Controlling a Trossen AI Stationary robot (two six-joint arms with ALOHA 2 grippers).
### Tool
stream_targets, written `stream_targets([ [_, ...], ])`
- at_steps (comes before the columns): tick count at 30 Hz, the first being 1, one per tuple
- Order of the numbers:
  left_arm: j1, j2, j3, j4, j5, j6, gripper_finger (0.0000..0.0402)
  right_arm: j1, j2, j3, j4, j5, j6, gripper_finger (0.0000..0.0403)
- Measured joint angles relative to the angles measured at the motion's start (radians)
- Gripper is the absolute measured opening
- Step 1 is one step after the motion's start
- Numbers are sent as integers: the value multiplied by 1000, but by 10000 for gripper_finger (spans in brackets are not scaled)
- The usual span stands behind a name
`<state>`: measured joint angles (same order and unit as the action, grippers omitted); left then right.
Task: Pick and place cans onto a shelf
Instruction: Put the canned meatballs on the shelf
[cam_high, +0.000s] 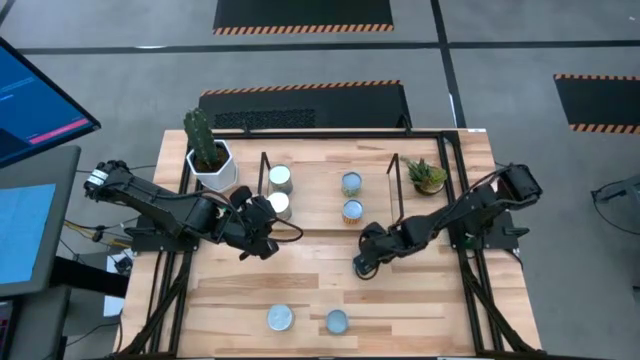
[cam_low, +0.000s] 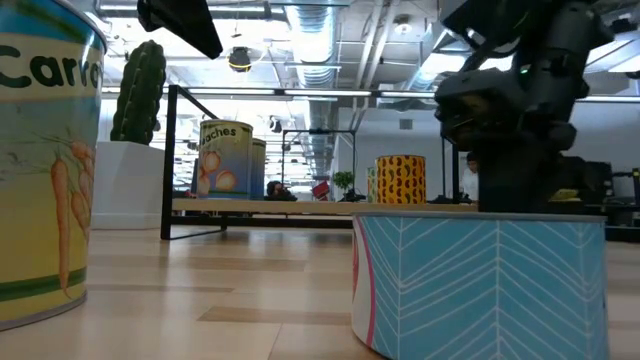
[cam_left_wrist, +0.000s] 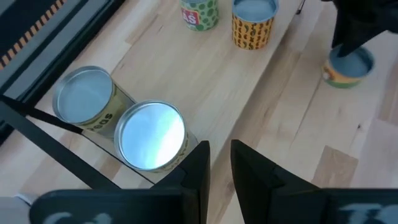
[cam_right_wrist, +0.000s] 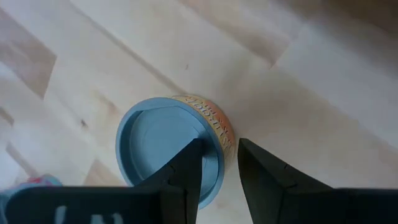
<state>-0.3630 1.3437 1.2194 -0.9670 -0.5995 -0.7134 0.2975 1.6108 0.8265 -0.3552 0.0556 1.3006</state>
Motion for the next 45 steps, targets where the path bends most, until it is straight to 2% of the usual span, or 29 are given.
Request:
stream_targets([
  [10, 0, 0, 0, 1, 5, 21, 52, -26, 0, 0, 1, 0, -2, 127],
  [25, 73, 0, 0, 1, 7, 321, 52, -23, 0, 0, 4, 1, 34, 127],
  [31, 86, 0, 0, 1, 12, 362, 52, -23, 0, 0, 5, 21, 34, 127],
  [35, 80, 0, 0, -11, 87, 444, 52, -23, 0, 0, 6, 23, 35, 127],
  [40, 69, 0, 0, -22, 244, 389, 52, -12, 0, 0, 13, 25, 79, 127],
  [45, 48, 0, 0, -27, 250, 391, 52, -5, 0, 0, 14, 26, 40, 127],
])
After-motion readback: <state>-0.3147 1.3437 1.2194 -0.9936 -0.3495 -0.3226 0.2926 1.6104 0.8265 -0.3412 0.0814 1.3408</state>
